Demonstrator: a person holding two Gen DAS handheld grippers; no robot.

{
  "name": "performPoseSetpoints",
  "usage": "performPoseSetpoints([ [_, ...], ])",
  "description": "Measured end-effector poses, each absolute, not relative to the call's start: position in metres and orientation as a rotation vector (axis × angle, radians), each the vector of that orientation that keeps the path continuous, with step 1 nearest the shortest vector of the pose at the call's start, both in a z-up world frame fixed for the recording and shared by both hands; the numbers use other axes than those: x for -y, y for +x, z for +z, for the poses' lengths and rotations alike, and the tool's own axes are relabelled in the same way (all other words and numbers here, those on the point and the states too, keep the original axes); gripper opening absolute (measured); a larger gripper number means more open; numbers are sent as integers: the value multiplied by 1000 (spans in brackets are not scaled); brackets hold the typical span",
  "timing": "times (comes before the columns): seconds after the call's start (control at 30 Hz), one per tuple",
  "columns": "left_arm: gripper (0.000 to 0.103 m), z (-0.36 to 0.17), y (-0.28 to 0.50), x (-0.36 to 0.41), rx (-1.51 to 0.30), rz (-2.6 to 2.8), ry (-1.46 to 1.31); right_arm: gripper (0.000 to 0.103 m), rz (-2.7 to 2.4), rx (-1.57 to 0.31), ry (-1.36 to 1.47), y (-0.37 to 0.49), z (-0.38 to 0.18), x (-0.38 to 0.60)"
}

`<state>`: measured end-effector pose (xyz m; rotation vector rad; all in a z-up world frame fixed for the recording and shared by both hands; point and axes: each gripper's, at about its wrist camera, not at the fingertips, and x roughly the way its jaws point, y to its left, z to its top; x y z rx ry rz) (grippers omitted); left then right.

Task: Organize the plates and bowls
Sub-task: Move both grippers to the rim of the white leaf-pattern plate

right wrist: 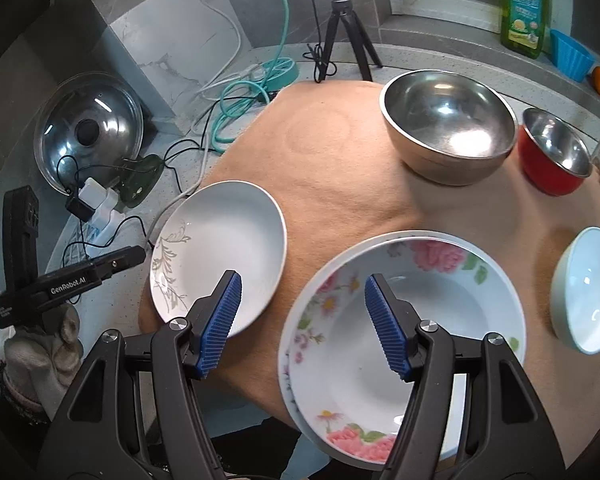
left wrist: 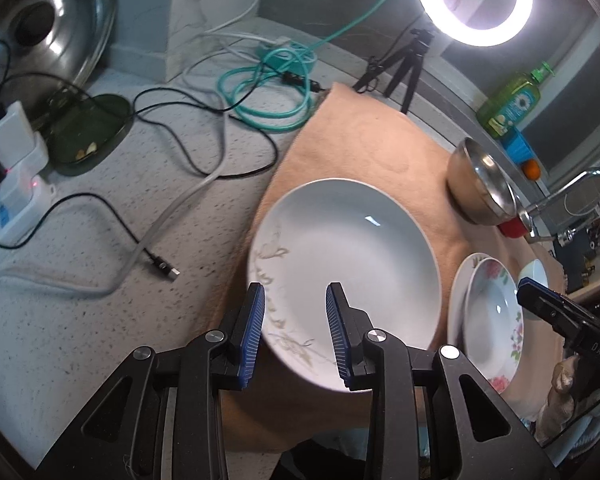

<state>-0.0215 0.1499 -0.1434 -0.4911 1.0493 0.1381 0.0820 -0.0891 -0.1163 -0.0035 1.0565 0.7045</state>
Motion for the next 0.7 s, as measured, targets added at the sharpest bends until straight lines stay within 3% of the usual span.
performPoseSetpoints([
  [0.1,30,-149,-27,-159,-1056,152,-522,64,712,-1079,-5,86,-122,79],
  [0.2,30,-154,-30,-166,-1062,157,-540,52,722,-1110,-10,91,-130,67],
  [0.43,30,-162,-30,-173,-1072,129,-565,36,719,-1161,-52,103,-149,39],
  [0.5,25,-164,-28,-173,-1075,122,-568,29,721,-1186,-42,108,-154,36],
  [0.7,18,-169,-22,-175,-1086,112,-568,24,704,-1209,-51,115,-164,27],
])
